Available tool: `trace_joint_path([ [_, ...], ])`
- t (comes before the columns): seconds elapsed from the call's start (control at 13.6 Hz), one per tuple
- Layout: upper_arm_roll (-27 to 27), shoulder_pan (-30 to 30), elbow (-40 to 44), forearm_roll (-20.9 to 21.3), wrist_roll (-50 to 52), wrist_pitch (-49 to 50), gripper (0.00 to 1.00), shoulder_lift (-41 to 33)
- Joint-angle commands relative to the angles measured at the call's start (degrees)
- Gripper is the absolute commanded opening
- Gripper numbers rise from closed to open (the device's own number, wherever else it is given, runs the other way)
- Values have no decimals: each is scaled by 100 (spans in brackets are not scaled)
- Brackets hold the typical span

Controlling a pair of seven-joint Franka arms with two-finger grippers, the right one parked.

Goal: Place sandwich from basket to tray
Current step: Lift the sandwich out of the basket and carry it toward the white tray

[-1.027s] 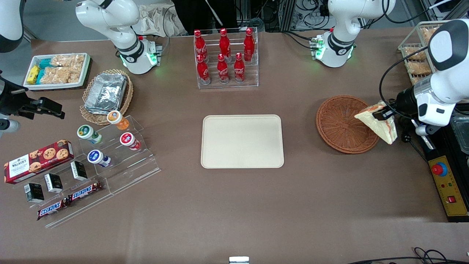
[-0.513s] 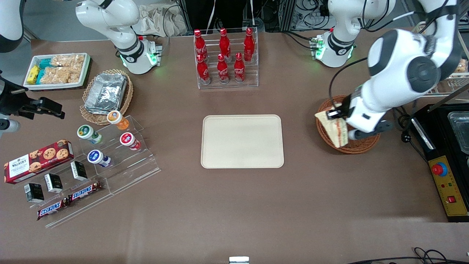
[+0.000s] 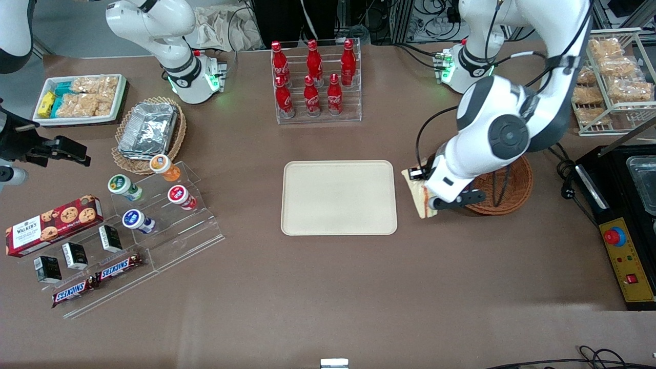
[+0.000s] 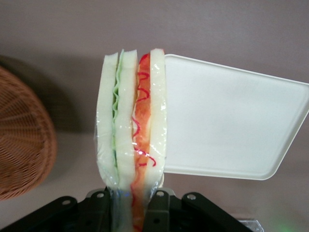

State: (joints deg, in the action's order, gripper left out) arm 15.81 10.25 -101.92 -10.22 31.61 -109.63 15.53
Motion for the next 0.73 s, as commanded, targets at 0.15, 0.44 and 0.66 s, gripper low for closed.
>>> trace_joint_path([
  [0.15,1,459,216,142,73,-497,24,775],
  [0.44,1,794,216,555,65,-876,24,1346],
  [0.66,1,925,216,828,64,-885,24,1584],
])
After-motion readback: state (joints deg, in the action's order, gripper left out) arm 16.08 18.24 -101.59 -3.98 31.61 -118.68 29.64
